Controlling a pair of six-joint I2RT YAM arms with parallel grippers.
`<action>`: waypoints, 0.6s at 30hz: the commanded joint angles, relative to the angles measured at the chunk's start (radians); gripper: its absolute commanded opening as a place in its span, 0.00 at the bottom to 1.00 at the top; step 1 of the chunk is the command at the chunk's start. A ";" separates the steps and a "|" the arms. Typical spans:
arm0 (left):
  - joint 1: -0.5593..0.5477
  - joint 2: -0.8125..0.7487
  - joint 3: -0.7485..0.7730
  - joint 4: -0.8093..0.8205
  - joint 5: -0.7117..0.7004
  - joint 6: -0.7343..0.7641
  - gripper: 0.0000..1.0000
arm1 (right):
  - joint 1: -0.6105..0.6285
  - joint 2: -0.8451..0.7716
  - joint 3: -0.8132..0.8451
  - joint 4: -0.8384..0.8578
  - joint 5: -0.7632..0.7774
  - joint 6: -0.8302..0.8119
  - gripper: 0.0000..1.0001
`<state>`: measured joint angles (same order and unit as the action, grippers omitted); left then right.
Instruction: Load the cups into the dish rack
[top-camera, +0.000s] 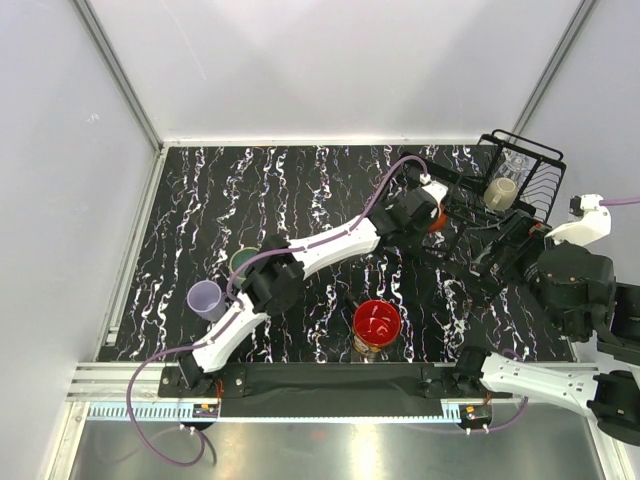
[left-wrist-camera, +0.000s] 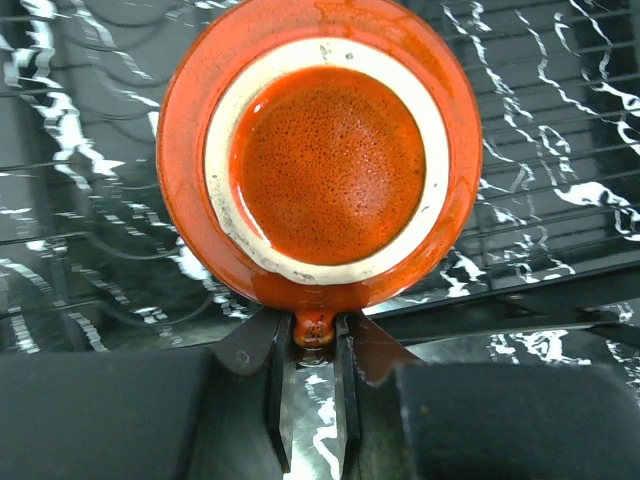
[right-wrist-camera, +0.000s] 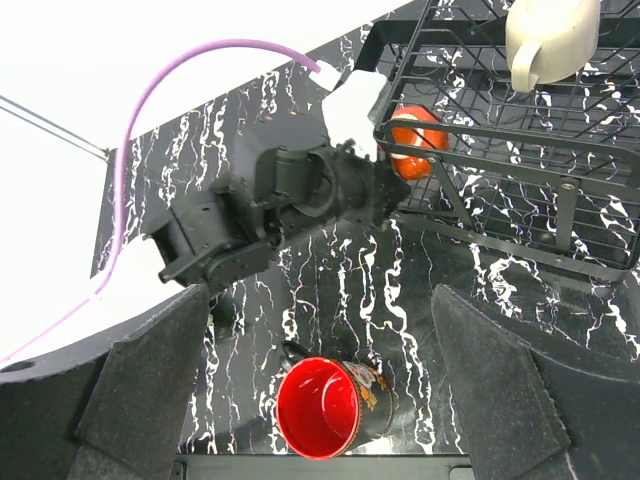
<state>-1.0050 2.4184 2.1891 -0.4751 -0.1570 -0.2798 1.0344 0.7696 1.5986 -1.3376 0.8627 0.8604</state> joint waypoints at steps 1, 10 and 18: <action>-0.007 0.004 0.077 0.113 0.048 -0.013 0.00 | 0.004 -0.009 0.003 -0.005 0.027 -0.003 1.00; -0.003 0.073 0.118 0.136 0.112 -0.029 0.00 | 0.004 -0.013 0.000 0.006 0.019 0.000 1.00; 0.012 0.116 0.139 0.158 0.128 -0.061 0.09 | 0.004 -0.015 -0.002 -0.002 0.016 0.009 1.00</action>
<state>-1.0000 2.5248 2.2662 -0.4061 -0.0605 -0.3187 1.0344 0.7563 1.5978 -1.3373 0.8627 0.8616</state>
